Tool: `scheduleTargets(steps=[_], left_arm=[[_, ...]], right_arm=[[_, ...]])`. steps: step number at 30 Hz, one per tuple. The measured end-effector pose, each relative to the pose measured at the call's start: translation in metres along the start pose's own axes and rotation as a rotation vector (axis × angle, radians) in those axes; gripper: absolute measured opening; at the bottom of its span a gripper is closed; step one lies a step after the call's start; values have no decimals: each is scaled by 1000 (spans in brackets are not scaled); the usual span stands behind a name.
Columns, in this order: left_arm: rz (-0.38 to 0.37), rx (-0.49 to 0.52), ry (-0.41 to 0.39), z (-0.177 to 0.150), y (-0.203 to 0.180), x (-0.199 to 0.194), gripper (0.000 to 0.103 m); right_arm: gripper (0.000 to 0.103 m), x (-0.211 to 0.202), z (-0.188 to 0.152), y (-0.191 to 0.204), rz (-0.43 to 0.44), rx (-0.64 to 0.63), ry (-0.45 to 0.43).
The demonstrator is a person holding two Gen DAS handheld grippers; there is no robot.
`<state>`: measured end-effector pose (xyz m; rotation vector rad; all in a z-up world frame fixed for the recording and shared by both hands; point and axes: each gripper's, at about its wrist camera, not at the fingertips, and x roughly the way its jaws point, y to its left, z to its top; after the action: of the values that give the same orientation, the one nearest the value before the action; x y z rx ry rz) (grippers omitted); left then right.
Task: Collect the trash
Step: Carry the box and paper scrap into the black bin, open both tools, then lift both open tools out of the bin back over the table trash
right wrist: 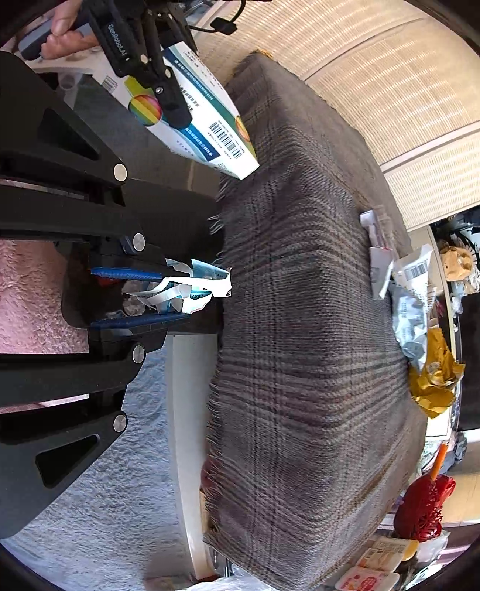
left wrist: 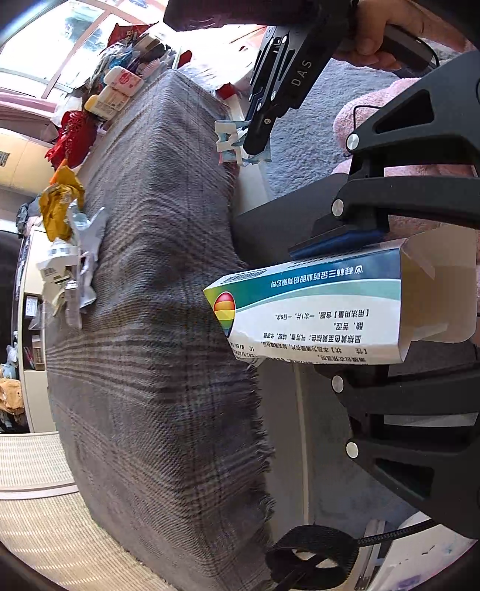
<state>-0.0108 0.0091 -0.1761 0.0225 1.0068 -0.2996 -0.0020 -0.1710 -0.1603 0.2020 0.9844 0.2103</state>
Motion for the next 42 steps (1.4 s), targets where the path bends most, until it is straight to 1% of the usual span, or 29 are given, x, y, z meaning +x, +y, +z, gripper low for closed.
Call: scheduleTargets(steps=[5, 12, 16, 17, 20, 22, 23, 24, 26, 28, 29, 30, 33, 35, 36, 42], left_arm=[[-12, -6, 75, -9, 3, 38, 40], [-11, -2, 159, -15, 4, 75, 40], [-20, 2, 207, -18, 3, 92, 41], [-22, 1, 214, -17, 2, 95, 42], [-25, 0, 231, -16, 3, 102, 43], [-26, -2, 236, -15, 4, 106, 42], [-27, -3, 239, -14, 4, 107, 44], [-29, -5, 239, -14, 7, 105, 49], [-27, -5, 237, -12, 11, 104, 55], [-20, -2, 234, -7, 15, 98, 61], [-16, 1, 231, -5, 15, 97, 69], [-11, 4, 224, -3, 16, 94, 76], [4, 14, 205, 2, 18, 82, 87], [8, 16, 196, 5, 20, 76, 93], [8, 16, 191, 6, 20, 73, 95], [-3, 13, 152, 11, 23, 45, 95]], right_arm=[[18, 28, -3, -5, 19, 31, 65], [18, 66, -5, -5, 44, 51, 151], [19, 80, -3, -4, 49, 59, 175], [21, 82, -3, -4, 46, 60, 178], [21, 87, 0, -4, 41, 65, 186], [22, 91, 1, -4, 38, 71, 190], [28, 91, 2, -4, 35, 76, 191], [42, 92, 3, -5, 34, 81, 189], [59, 90, 5, -6, 26, 84, 180], [60, 87, 7, -5, 16, 81, 172], [63, 85, 7, -5, 9, 79, 167], [72, 82, 8, -6, -5, 77, 160], [86, 72, 10, -7, -38, 68, 135], [93, 63, 11, -7, -49, 67, 119], [95, 58, 11, -8, -52, 65, 107], [97, 21, 12, -17, -42, 73, 32]])
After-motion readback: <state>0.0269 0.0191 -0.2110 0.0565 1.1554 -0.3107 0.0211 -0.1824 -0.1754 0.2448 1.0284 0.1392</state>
